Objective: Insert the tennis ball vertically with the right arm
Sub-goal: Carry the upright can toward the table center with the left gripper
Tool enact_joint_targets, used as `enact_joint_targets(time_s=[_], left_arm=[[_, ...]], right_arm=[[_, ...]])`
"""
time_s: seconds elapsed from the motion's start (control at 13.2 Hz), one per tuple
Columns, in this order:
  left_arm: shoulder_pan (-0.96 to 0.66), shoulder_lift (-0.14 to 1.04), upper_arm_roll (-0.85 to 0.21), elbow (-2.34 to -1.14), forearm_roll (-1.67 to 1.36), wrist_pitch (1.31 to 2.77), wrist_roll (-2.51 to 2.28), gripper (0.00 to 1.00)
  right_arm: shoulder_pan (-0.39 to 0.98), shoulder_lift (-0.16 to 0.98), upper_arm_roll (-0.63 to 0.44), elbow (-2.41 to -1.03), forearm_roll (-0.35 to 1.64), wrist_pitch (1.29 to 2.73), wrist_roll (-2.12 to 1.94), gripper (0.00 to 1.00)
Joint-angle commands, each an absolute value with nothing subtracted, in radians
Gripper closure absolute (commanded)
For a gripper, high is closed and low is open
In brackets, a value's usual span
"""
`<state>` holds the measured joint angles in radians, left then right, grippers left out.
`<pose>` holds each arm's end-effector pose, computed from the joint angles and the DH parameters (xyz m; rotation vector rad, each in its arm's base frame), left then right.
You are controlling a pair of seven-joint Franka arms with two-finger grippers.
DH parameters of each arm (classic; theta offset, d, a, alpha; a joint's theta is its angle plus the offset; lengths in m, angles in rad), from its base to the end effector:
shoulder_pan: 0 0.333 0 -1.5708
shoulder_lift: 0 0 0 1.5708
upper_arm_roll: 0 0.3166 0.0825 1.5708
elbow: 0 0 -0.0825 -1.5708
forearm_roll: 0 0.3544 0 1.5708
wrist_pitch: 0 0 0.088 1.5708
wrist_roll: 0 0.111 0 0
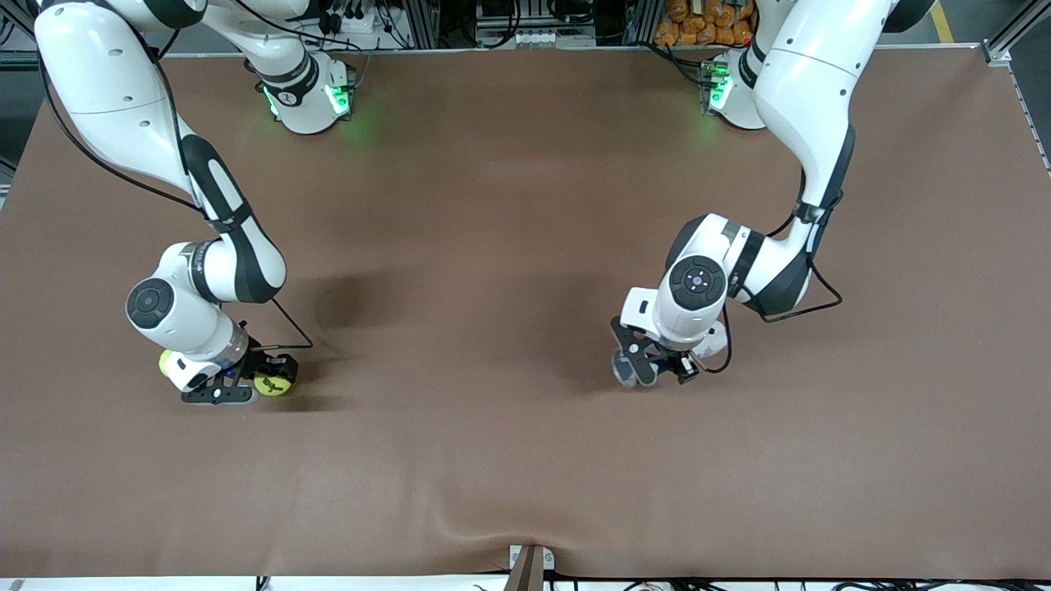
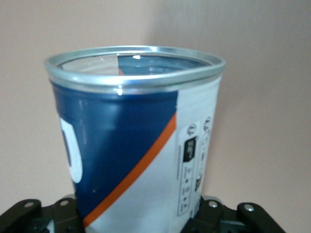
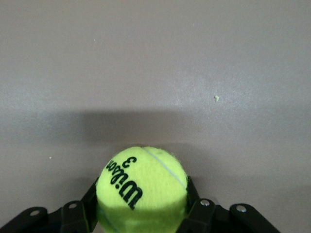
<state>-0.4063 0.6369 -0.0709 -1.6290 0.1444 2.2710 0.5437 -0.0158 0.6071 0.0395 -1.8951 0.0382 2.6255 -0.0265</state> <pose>0.5985 -0.2977 0.2652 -2.6199 1.6055 -0.0084 0.6269 0.0123 0.2117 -3.0929 -0.0150 -0.1913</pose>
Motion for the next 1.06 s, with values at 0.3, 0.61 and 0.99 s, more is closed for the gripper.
enact_joint_targets(time_s=[0.3,0.61,0.99], left_arm=[[-0.410,0.621,-0.147,-1.511,0.085,2.258,0.316,0.38],[-0.413,0.624,-0.181,-1.509,-0.063,2.406,0.258,0.37],[-0.489,0.643,-0.196,-1.517,-0.110,2.698,0.201,0.37]], right_arm=[[0.000,0.349,0.048,-1.891,0.043,2.308,-0.032,0.76],[0.006,0.252,0.057,-1.887,0.046,2.221,-0.035,0.76],[0.005,0.216,0.058,-1.878,-0.063,2.215,-0.049,0.76]])
